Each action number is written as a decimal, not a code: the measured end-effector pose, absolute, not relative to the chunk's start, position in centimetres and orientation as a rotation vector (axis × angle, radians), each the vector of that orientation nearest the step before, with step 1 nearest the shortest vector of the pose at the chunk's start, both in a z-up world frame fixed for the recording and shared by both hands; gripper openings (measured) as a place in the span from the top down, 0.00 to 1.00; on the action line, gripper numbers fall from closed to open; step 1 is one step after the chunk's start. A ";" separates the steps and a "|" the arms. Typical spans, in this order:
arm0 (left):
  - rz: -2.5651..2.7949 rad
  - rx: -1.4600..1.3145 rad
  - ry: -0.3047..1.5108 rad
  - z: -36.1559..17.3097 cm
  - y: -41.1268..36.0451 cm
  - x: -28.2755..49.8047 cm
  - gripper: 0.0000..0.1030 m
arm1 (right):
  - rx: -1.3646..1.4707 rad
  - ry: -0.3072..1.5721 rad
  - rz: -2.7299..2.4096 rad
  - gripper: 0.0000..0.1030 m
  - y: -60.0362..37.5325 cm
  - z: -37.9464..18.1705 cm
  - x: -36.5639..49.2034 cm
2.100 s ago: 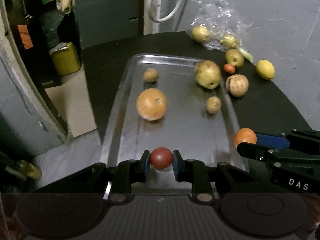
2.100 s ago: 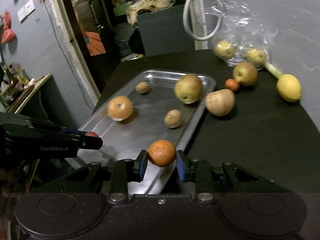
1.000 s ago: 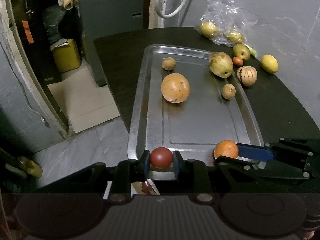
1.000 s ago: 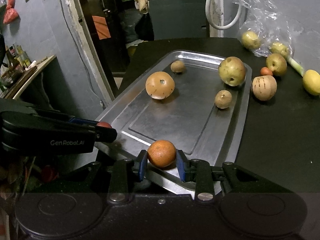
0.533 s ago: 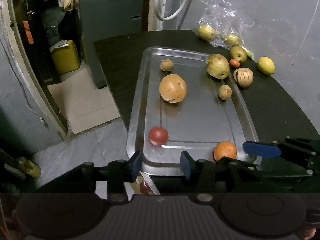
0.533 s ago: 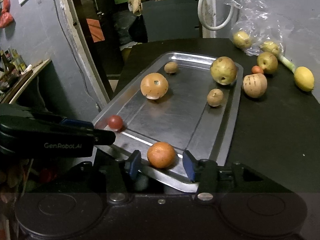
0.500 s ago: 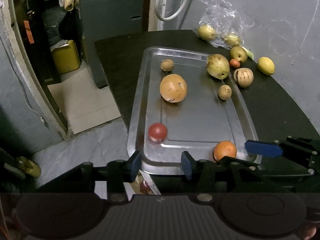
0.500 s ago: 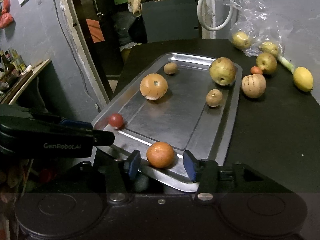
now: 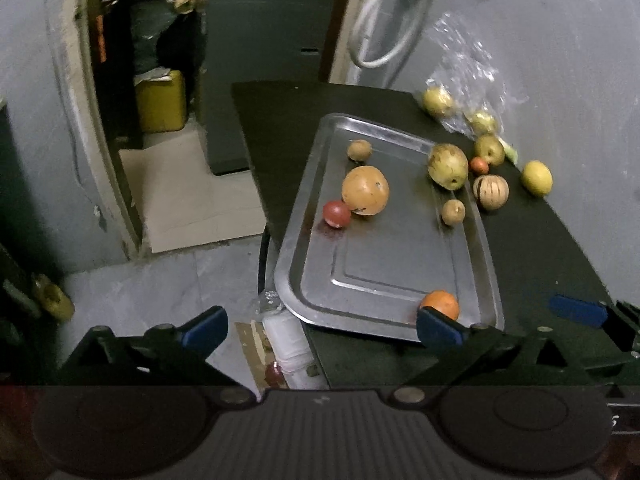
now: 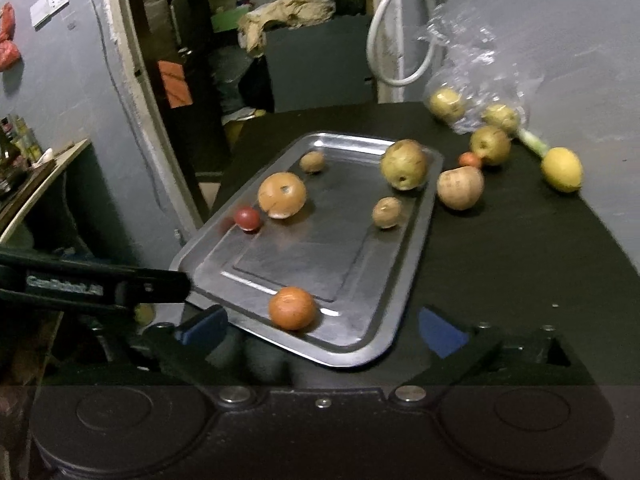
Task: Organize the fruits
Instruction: 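Carry both fruits over the tray and open both tools to drop them, then lift both tools away from the tray toward the lemon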
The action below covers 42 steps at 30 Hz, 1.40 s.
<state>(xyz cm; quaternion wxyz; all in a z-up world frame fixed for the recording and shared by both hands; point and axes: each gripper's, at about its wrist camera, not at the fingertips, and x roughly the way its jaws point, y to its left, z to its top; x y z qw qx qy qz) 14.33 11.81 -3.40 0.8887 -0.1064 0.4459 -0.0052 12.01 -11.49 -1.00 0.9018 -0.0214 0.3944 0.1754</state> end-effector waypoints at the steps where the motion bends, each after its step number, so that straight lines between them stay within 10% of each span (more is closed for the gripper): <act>1: -0.003 -0.233 0.925 -3.4 11.9 14.1 0.01 | -0.050 0.811 0.356 0.01 -11.7 -0.9 11.8; 42: -0.269 0.026 0.963 -2.6 -1.1 13.4 0.01 | 0.054 0.819 -0.042 0.01 -25.7 -1.1 11.4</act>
